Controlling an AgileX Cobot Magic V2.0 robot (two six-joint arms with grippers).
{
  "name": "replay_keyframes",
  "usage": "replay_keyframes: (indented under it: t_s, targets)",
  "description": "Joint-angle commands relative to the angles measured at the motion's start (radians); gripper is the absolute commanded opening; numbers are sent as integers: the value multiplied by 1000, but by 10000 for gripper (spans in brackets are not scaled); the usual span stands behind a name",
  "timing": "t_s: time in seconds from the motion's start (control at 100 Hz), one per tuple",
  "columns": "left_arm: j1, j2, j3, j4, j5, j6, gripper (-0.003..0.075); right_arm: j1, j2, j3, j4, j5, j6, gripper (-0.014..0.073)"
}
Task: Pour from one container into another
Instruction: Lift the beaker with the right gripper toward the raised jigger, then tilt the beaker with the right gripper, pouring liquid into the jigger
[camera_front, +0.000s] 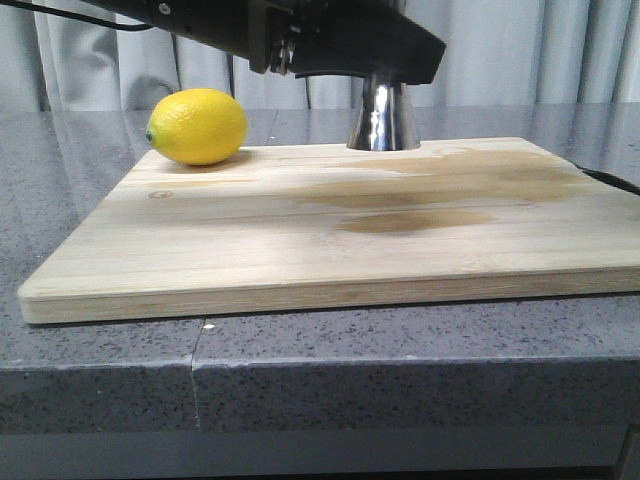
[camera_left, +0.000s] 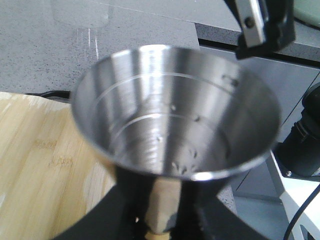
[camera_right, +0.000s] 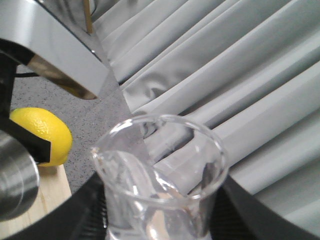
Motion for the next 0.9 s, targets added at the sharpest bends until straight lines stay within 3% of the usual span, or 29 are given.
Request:
replay_keyframes:
  t_s: [0.0,0.89]
  targets:
    - [-6,-43,-33,-70,47,3,-19,-1,-33,-37,14,-48,-7,216]
    - [-32,-43,-33,-66,84,3,-19,-1,-33,-69,-80,-73,-15,216]
